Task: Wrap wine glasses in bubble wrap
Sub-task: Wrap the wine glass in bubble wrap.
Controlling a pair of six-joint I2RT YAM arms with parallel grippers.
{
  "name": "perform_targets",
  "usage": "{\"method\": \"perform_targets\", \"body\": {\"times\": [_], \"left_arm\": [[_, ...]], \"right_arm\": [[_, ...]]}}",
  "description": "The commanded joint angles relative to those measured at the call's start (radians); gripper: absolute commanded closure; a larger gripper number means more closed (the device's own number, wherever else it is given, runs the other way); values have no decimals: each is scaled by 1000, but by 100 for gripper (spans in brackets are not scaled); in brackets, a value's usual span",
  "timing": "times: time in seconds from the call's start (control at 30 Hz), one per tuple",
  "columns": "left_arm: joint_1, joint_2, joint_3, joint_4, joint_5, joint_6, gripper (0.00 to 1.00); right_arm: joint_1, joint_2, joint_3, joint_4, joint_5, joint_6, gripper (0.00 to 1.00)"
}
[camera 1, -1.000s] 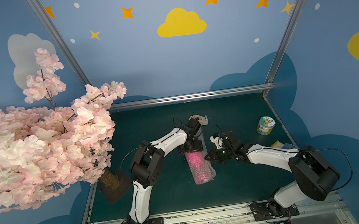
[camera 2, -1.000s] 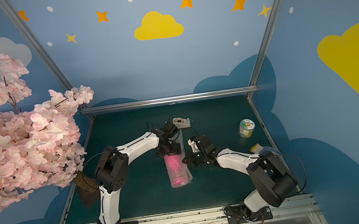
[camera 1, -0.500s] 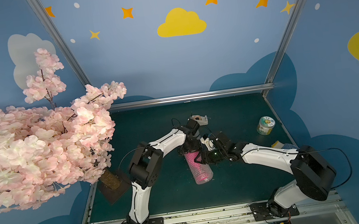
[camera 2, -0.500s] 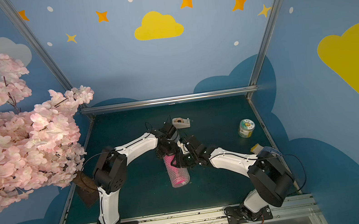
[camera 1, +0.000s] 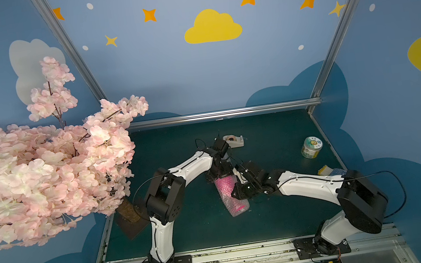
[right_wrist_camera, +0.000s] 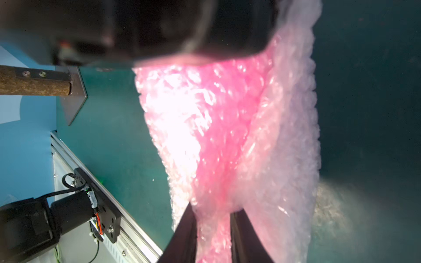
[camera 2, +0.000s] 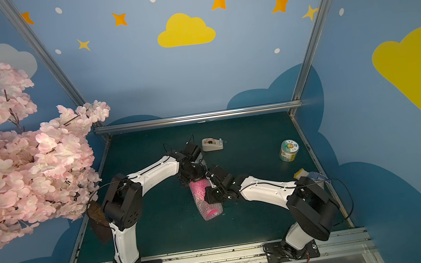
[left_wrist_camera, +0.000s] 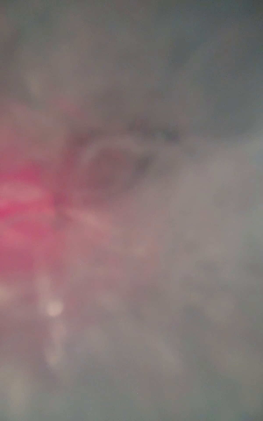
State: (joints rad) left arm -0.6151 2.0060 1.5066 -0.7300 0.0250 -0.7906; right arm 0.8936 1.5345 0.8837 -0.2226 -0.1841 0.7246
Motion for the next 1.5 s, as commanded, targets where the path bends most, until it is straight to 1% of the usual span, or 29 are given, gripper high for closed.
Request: {"method": "perform_targets", "body": {"times": [0.0, 0.17, 0.33, 0.53, 0.6, 0.67, 0.8, 0.87, 0.93, 1.07, 1.2, 1.3, 1.37, 1.47], "left_arm": [[6, -34, 1, 0, 6, -9, 10], [29, -63, 11, -54, -4, 5, 9], [67, -52, 20, -81, 64, 51, 8], [74, -108, -21, 21, 223, 100, 3], [77, -133, -47, 64, 255, 95, 0], [90, -156, -87, 125, 294, 81, 0], [96, -211, -172, 218, 297, 67, 0], [92, -271, -269, 339, 305, 58, 0], [85, -307, -335, 422, 291, 57, 0], [72, -271, -314, 384, 294, 114, 0], [65, -267, -331, 453, 328, 102, 0], [52, -244, -294, 392, 299, 121, 0], [36, -225, -254, 326, 252, 155, 0], [25, -211, -234, 305, 217, 169, 0]], "right_arm": [[10, 1, -22, -2, 30, -4, 79], [8, -7, -36, 17, 22, 2, 78], [-2, 0, -49, 33, 4, 12, 77], [-14, 1, -43, 46, -18, 13, 77], [-22, 10, -42, 56, -33, 18, 77], [-28, 21, -44, 67, -49, 24, 77], [-29, 30, -44, 80, -54, 23, 78], [-30, 33, -43, 88, -57, 19, 78], [-31, 39, -39, 91, -55, 18, 78], [-31, 43, -38, 94, -57, 10, 78], [-31, 39, -39, 98, -57, 2, 78], [-31, 41, -37, 105, -58, -1, 78], [-31, 50, -30, 104, -63, -5, 78], [-31, 58, -25, 108, -66, -7, 78]]}}
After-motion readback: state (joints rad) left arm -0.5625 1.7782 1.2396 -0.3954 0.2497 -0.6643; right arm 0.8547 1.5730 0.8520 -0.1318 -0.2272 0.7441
